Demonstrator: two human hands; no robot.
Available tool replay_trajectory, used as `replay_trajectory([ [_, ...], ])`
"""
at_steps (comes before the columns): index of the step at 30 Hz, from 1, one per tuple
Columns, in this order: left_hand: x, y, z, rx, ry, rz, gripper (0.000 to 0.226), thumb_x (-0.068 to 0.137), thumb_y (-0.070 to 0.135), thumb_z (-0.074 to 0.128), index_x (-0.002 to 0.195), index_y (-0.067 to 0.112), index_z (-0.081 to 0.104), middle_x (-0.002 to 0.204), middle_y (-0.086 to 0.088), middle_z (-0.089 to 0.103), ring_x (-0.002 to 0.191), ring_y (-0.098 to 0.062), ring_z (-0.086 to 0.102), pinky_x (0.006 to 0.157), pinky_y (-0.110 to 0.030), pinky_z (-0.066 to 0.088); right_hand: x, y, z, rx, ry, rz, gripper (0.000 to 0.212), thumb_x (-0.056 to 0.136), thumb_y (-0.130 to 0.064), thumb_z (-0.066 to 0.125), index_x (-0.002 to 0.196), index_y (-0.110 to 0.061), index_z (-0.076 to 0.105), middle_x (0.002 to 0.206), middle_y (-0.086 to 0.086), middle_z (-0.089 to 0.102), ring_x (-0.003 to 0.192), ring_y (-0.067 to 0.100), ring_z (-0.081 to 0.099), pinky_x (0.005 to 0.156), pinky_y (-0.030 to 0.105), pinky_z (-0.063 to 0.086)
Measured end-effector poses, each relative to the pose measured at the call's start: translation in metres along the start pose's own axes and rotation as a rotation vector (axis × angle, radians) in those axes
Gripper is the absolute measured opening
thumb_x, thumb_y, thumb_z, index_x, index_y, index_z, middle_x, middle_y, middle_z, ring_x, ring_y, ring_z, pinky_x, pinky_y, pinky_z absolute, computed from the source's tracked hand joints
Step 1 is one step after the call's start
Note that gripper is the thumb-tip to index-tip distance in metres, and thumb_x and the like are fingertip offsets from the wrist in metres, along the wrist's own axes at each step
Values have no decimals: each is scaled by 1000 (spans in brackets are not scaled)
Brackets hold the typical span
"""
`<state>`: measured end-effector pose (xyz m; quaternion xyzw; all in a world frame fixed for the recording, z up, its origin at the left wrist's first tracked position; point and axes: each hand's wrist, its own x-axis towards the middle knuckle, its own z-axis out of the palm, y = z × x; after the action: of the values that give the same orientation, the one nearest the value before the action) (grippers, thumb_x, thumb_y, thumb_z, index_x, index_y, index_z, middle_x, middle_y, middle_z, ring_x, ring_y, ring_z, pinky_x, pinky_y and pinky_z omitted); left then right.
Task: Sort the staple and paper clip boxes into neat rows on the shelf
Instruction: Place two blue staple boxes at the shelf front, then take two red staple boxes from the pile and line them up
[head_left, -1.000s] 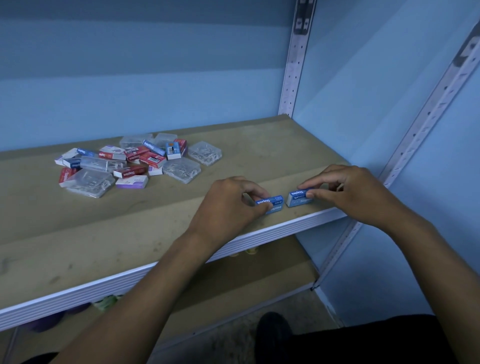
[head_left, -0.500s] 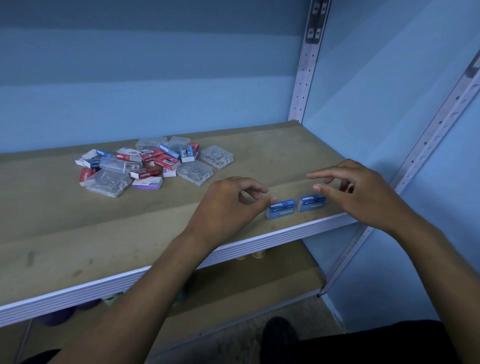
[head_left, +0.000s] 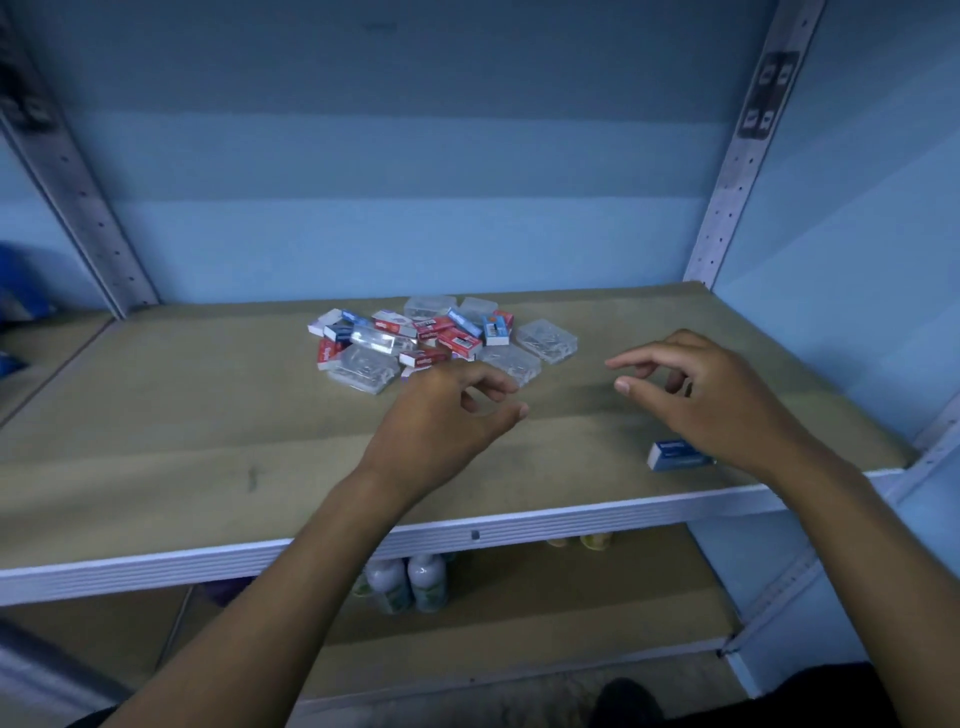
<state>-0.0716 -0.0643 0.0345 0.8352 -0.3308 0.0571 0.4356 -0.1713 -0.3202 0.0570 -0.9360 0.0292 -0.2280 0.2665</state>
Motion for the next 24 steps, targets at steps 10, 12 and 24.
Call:
replay_trajectory([
  [10, 7, -2, -3, 25, 12, -37, 19, 78, 44, 77, 92, 31, 73, 89, 19, 70, 76, -2, 62, 68, -12, 48, 16, -4, 31, -31, -48, -33, 19, 88, -36, 70, 105, -42, 74, 96, -12, 61, 83, 1, 58, 77, 24, 47],
  [12, 7, -3, -3, 71, 7, -38, 21, 79, 46, 74, 93, 31, 73, 91, 18, 70, 80, -2, 62, 73, -19, 51, 15, -6, 39, -43, -63, -19, 20, 89, -36, 69, 107, -42, 74, 98, -10, 61, 86, 2, 58, 81, 26, 49],
  [24, 16, -36, 23, 498, 3, 107, 51, 83, 46, 58, 133, 33, 55, 138, 14, 55, 136, -21, 31, 113, -40, 33, 16, -6, 80, -351, 22, 122, 43, 91, -33, 63, 133, -32, 60, 132, -4, 55, 112, 30, 45, 97, 43, 44],
])
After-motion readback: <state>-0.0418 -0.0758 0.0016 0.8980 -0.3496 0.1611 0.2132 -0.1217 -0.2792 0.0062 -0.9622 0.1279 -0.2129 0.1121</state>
